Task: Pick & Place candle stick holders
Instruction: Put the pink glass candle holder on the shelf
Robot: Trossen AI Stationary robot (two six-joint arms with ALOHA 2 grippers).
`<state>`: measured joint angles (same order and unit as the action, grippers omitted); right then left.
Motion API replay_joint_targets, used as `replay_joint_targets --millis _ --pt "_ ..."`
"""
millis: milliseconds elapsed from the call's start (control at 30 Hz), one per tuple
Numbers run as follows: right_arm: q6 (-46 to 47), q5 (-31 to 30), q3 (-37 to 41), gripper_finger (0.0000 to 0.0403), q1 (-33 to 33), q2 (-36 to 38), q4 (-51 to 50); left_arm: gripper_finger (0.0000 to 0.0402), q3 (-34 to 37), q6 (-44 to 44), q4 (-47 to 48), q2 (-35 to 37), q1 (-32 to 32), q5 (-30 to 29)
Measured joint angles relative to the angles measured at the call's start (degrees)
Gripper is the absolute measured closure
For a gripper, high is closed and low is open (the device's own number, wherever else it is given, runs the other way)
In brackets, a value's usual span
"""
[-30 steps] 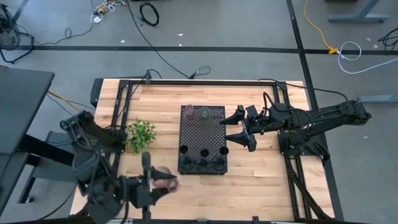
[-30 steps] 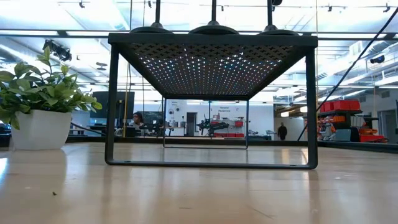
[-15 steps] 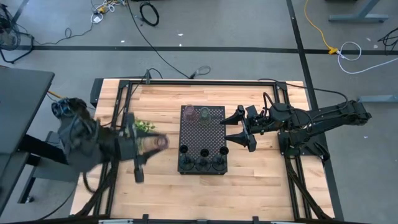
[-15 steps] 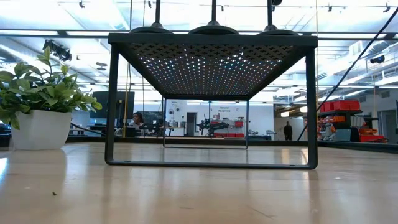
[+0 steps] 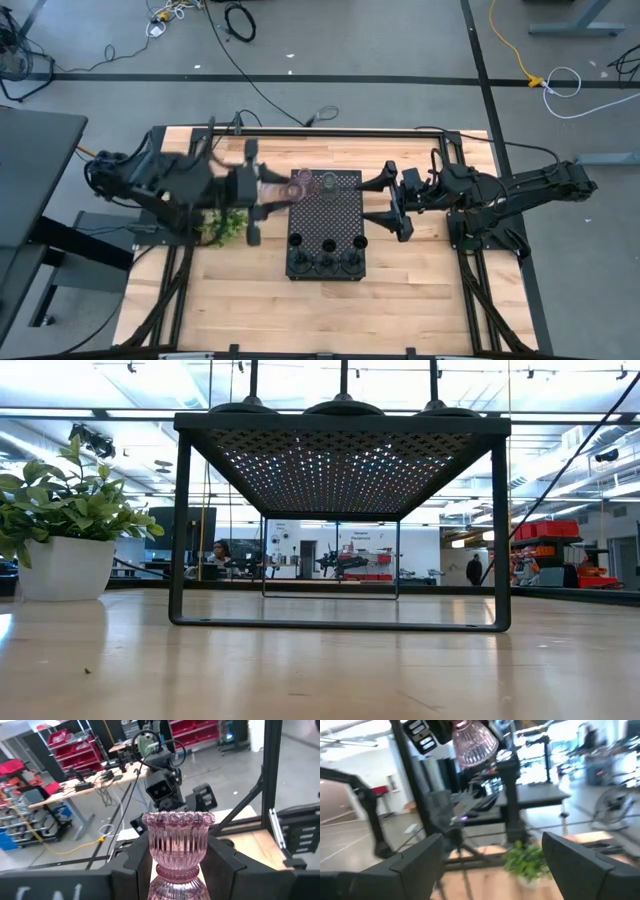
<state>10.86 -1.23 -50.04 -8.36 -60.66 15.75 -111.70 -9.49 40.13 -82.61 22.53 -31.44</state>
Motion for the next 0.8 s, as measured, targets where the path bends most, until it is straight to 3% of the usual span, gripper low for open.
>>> replay_joint_targets --millis 200,400,667,800 --pt "-3.43 -5.52 0.00 0.0064 0.02 0.02 1.45 0.0265 0.00 -3.38 -6.22 -0.38 -7.76 13.47" --pt "-7.21 -6.61 0.00 0.0064 0.07 0.00 3.31 0.0265 0.09 -3.32 -9.10 -3.44 -14.93 25.70" --pt "-14.89 -10.31 0.02 0.0064 1.21 0.02 6.30 0.0265 0.04 -1.87 -15.89 -7.28 -21.10 38.09" --pt "-15.98 -9.92 0.02 0.0064 2.53 0.00 6.35 0.0265 0.04 -1.64 -16.98 -8.97 -22.41 39.42"
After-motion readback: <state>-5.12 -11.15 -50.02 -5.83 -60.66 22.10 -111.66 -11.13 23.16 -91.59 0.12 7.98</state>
